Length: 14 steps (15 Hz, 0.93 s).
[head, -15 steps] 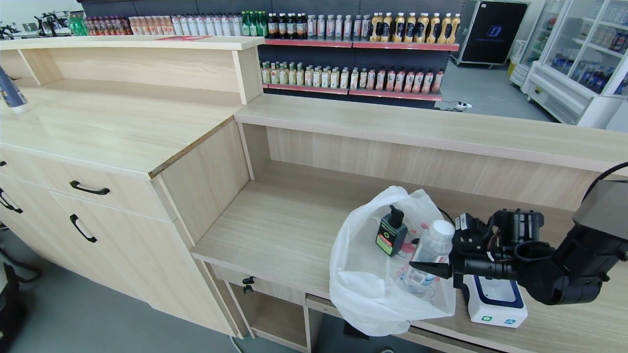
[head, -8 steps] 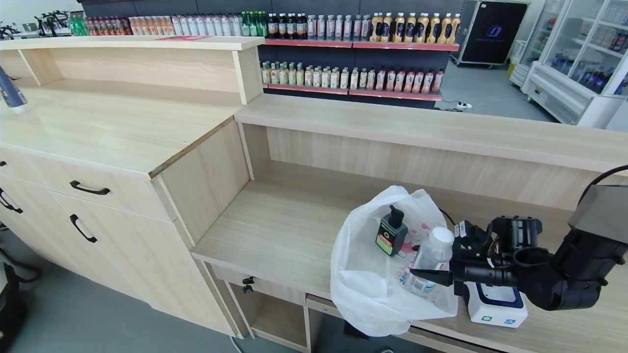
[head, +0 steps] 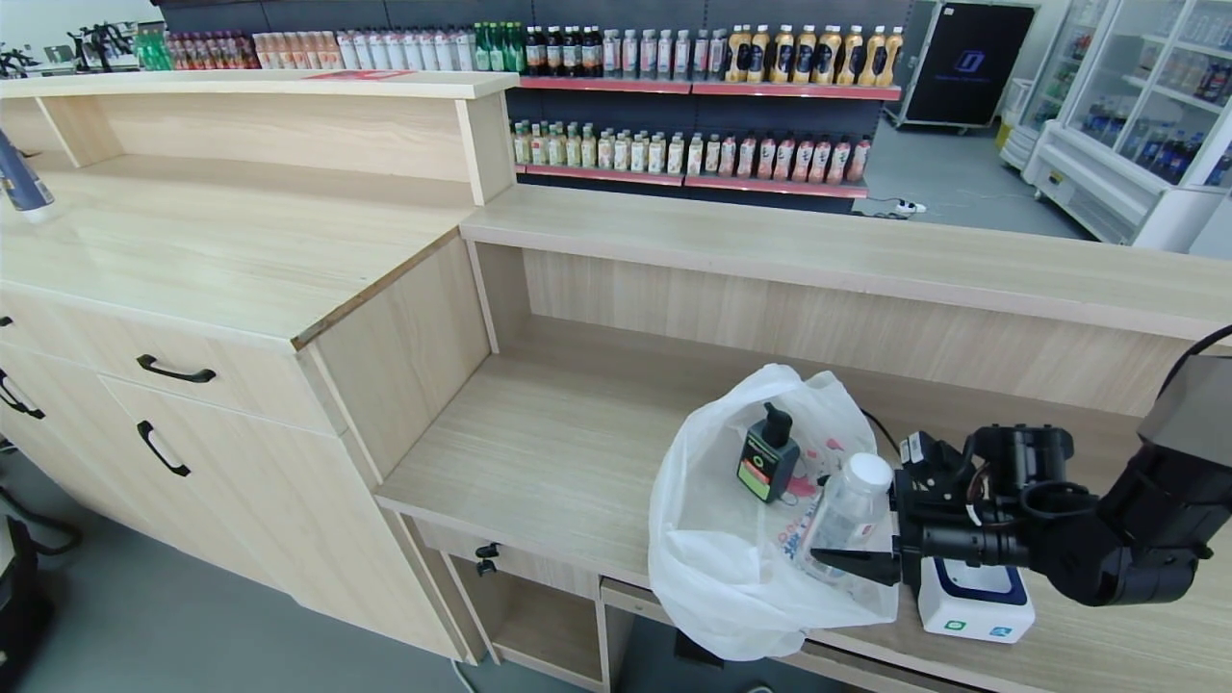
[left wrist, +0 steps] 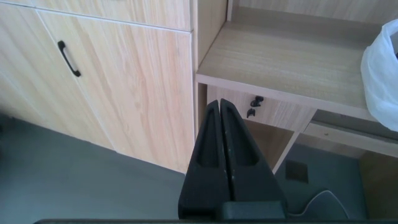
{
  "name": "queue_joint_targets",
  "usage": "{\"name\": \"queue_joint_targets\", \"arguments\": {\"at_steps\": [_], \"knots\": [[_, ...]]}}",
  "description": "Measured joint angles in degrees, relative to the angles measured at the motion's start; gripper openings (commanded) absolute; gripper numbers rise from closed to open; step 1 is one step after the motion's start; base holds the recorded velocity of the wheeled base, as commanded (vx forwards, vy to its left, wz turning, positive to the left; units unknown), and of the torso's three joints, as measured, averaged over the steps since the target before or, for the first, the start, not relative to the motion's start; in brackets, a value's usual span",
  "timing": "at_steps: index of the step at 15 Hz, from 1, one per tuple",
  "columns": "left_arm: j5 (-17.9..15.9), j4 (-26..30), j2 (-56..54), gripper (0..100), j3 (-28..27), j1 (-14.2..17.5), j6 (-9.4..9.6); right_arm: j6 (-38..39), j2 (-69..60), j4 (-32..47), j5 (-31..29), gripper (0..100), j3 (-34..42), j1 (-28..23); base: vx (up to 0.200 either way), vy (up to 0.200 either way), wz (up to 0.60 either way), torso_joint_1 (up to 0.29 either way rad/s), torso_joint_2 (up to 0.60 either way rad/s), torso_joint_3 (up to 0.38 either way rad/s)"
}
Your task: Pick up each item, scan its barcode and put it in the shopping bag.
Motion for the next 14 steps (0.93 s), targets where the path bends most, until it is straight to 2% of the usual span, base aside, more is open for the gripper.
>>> {"name": "queue_joint_targets", "arguments": {"at_steps": [10,14], "knots": [[0.0,0.0,0.0,0,0.0,0.0,0.0,2.61,-14.3,14.08,2.33,100,2.38,-4.44,0.0,0.0,0.0,0.0,0.0,0.0],[0.0,0.0,0.0,0,0.0,0.05,0.0,6.57,-24.64,18.18,2.33,100,4.58,-5.18,0.0,0.0,0.0,0.0,0.0,0.0]]}}
